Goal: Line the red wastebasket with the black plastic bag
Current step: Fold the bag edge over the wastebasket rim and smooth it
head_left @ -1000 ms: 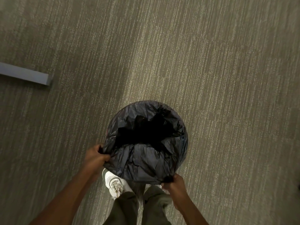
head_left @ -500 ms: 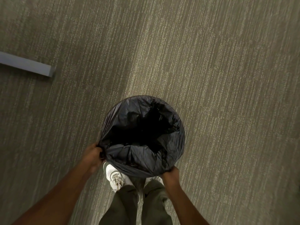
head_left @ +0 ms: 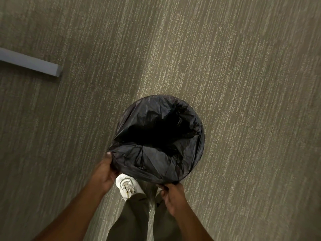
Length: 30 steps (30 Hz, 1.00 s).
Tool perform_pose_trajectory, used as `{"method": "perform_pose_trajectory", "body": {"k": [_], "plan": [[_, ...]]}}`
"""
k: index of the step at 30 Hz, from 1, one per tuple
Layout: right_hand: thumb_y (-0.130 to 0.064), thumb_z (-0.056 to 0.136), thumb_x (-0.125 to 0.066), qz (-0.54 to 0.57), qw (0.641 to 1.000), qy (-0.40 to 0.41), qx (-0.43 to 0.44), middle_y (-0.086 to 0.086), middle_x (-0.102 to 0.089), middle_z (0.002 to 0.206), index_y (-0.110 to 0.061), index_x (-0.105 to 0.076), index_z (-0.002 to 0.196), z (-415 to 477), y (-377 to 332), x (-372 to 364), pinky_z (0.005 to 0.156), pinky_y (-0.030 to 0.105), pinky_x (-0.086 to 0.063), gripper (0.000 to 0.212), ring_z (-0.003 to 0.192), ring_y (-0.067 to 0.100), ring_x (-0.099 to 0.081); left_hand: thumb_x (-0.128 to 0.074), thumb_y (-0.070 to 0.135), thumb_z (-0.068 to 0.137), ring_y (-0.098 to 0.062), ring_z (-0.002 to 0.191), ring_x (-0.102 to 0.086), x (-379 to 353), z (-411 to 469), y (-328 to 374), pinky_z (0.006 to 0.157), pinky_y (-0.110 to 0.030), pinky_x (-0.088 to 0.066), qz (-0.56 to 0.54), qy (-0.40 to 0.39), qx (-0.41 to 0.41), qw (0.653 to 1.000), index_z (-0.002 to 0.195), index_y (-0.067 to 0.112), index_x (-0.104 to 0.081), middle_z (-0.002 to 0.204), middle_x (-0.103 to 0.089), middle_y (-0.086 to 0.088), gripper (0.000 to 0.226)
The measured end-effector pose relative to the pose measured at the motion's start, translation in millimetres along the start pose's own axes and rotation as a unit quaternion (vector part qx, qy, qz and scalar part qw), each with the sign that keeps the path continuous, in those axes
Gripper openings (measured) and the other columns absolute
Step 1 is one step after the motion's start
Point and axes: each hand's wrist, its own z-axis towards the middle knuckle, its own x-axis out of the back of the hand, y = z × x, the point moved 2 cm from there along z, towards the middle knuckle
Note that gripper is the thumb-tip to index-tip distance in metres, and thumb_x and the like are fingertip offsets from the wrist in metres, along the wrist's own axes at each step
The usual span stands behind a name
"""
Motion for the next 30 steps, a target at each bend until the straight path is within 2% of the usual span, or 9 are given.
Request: {"method": "perform_pose_trajectory", "body": {"k": [3,7,10,13,17,19,22,25,30], "plan": [[0.020,0.084,-0.043,0.059,0.998,-0.007,-0.019,0.021,-0.065,0.102,-0.002,-0.058,0.108,5.8,2.7,-2.5,0.045,0.023,-0.054,0.036,0.074,0.026,-0.062,-0.038,0.044,0.097,-0.019,0.099,-0.064,-3.4,2.2,-2.2,0.095,-0.040,-0.046,-0.001,-0.007,-0.021,1.000,0.110,0.017,-0.063,0.106,-0.069,-0.002,0.039],[0.021,0.084,-0.045,0.097,0.995,-0.006,0.000,0.017,-0.063,0.107,-0.012,-0.060,0.100,17.8,3.1,-0.1,0.071,0.043,-0.059,0.040,0.096,0.036,-0.063,-0.035,0.026,0.093,-0.021,0.081,-0.071,-18.4,7.6,7.1,0.071,-0.031,-0.057,-0.052,-0.010,-0.049,0.997,0.079,0.012,-0.075,0.084,-0.077,-0.004,0.045],[0.018,0.086,-0.045,0.074,0.997,0.015,0.025,0.017,-0.062,0.111,-0.016,-0.060,0.097,26.5,0.8,-0.2,0.086,0.047,-0.052,0.039,0.105,0.039,-0.059,-0.030,0.027,0.087,-0.024,0.076,-0.063,-26.6,15.8,16.5,0.069,-0.032,-0.050,-0.071,0.026,-0.058,0.995,0.062,0.014,-0.067,0.066,-0.073,-0.003,0.046],[0.015,0.086,-0.048,0.048,0.998,0.012,0.034,0.014,-0.062,0.111,-0.019,-0.060,0.099,30.9,-2.7,-0.6,0.078,0.040,-0.057,0.038,0.106,0.036,-0.060,-0.027,0.038,0.089,-0.022,0.076,-0.060,-31.2,22.5,25.7,0.068,-0.032,-0.046,-0.062,0.057,-0.066,0.994,0.043,0.016,-0.067,0.054,-0.072,0.003,0.065],[0.018,0.083,-0.051,-0.016,0.999,-0.019,0.020,0.015,-0.067,0.106,-0.012,-0.059,0.112,32.5,-14.9,13.8,0.068,0.034,-0.060,0.043,0.099,0.032,-0.065,-0.023,0.068,0.086,-0.023,0.086,-0.071,-40.8,28.3,40.6,0.070,-0.036,-0.056,0.020,-0.002,-0.054,0.998,0.092,0.014,-0.070,0.084,-0.079,-0.003,0.071],[0.018,0.081,-0.052,-0.082,0.996,-0.008,0.024,0.019,-0.070,0.103,-0.006,-0.060,0.110,32.4,-30.4,27.6,0.068,0.035,-0.060,0.038,0.093,0.032,-0.068,-0.024,0.071,0.085,-0.031,0.102,-0.066,-44.2,33.8,59.5,0.087,-0.048,-0.055,0.138,0.039,-0.142,0.979,0.103,0.008,-0.059,0.103,-0.071,-0.011,0.075],[0.019,0.081,-0.045,-0.144,0.983,0.064,0.090,0.026,-0.067,0.103,0.002,-0.060,0.103,34.6,-68.7,45.0,0.069,0.043,-0.059,0.032,0.082,0.033,-0.065,-0.046,0.061,0.084,-0.027,0.094,-0.059,-54.5,35.4,91.0,0.082,-0.042,-0.050,0.275,0.041,-0.281,0.919,0.099,0.015,-0.058,0.099,-0.062,-0.008,0.050],[0.013,0.086,-0.042,-0.084,0.970,0.126,0.187,0.017,-0.064,0.097,-0.002,-0.061,0.100,31.0,-119.5,49.5,0.064,0.038,-0.055,0.028,0.082,0.029,-0.061,-0.064,0.037,0.083,-0.018,0.074,-0.060,-69.6,41.8,111.3,0.072,-0.033,-0.046,0.359,-0.003,-0.304,0.882,0.081,0.023,-0.066,0.078,-0.065,-0.003,0.015],[-0.027,0.094,-0.052,-0.094,0.960,0.008,0.265,0.011,-0.068,0.105,-0.007,-0.064,0.108,17.9,-173.2,30.6,0.073,0.038,-0.053,0.028,0.093,0.025,-0.064,-0.064,0.028,0.086,-0.012,0.057,-0.058,-85.0,48.6,118.8,0.065,-0.029,-0.048,0.313,0.003,-0.261,0.913,0.055,0.020,-0.062,0.055,-0.062,0.003,0.032]]}}
